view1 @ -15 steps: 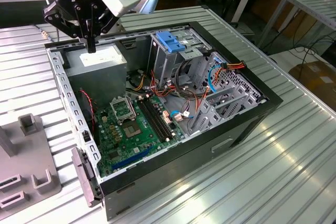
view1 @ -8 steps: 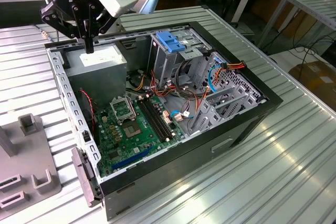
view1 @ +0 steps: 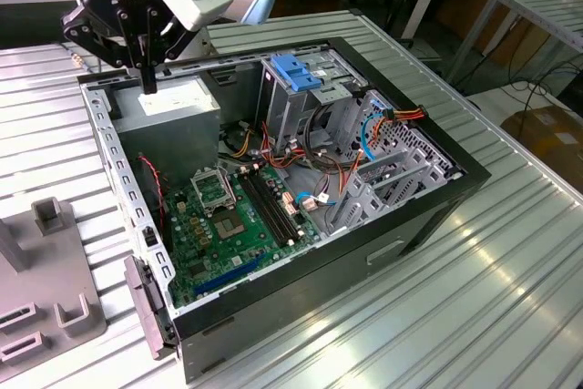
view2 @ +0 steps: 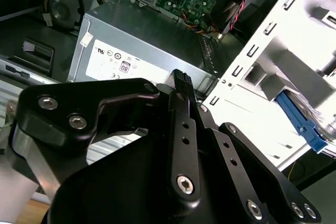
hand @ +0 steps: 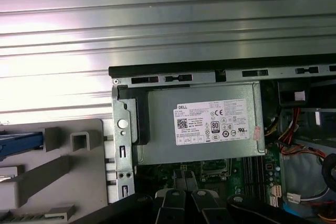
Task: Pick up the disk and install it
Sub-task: 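Reach for the disk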
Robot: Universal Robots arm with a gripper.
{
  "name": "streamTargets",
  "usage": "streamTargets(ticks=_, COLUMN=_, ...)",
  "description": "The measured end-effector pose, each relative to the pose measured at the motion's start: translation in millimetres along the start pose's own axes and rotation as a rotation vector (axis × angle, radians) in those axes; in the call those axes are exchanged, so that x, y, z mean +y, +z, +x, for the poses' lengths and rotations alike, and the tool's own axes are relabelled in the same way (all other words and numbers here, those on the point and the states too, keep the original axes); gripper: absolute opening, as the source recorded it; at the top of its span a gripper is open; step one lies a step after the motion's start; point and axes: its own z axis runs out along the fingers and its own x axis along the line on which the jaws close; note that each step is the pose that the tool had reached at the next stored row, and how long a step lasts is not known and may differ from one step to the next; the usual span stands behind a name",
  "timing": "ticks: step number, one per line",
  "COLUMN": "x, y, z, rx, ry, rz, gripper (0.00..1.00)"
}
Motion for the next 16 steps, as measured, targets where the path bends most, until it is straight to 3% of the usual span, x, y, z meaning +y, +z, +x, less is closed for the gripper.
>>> streamTargets(ticks=16, x=-0.8, y=-0.3, z=11.1, rx=0.0000, ry=0.000, rz=0.0000, gripper=0.10)
